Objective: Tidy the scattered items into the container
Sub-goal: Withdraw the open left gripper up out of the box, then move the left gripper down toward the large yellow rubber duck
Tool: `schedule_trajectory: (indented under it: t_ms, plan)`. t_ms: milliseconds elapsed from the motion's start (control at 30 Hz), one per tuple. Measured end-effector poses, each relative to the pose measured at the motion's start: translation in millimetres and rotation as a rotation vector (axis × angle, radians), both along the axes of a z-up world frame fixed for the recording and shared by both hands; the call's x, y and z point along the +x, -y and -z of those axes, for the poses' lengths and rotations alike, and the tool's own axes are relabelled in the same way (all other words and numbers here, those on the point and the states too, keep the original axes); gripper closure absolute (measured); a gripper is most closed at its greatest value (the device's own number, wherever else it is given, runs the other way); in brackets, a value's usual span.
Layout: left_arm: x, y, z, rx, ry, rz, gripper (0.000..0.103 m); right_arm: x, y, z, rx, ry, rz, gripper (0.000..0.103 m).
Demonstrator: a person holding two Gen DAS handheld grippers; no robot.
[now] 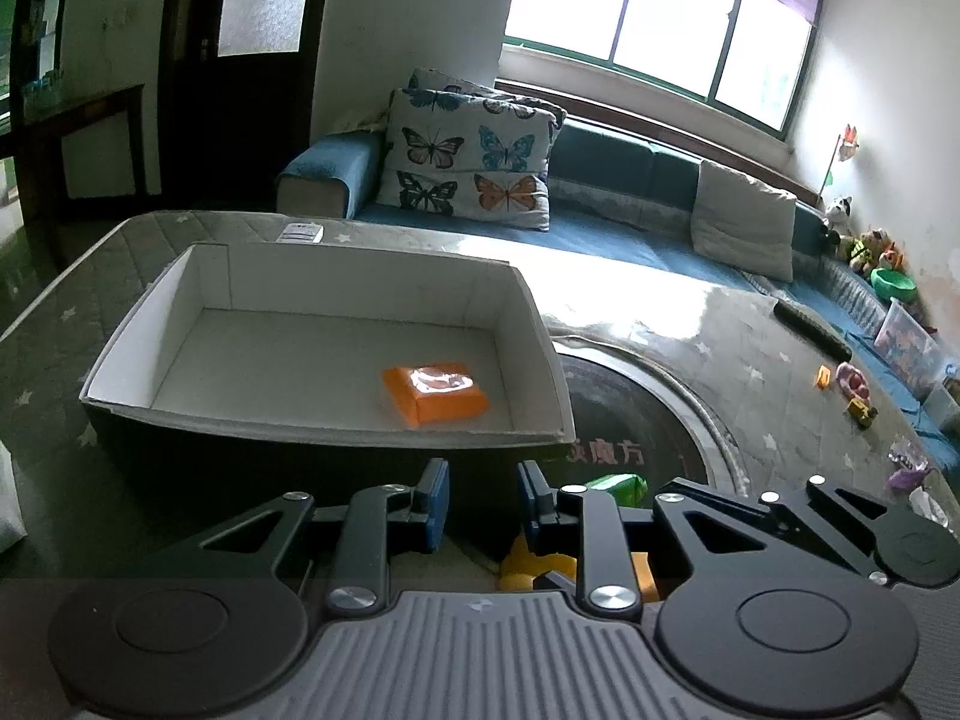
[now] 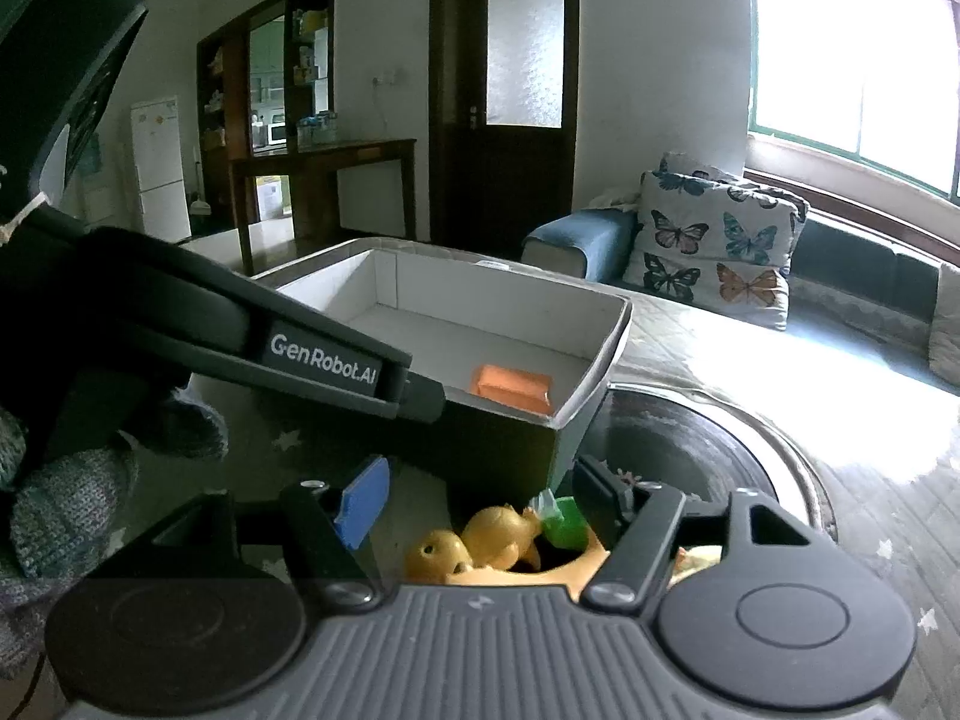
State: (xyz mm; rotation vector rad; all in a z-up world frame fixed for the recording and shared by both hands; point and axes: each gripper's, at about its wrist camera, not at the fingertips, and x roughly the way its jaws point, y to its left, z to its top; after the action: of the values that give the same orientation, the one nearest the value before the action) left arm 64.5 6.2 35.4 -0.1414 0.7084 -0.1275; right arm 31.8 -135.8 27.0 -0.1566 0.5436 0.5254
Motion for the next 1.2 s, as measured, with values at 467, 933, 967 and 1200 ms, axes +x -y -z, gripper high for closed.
schedule_trajectory:
  t_ms: [467,933,967,1200]
  plan:
    - [-20,13,5,0.052,-0.001,-0.003,0.076,-26,10,5,-0.004,0.013,0.019,0.026]
    - [-38,25,12,0.095,-0.007,0.014,0.076,-42,18,11,0.011,-0.001,0.034,0.025]
    - [-39,25,12,0.097,-0.009,0.015,0.076,-43,19,12,0.011,-0.003,0.035,0.024]
    - [-44,27,16,0.112,-0.018,0.015,0.076,-50,21,15,0.014,-0.012,0.044,0.024]
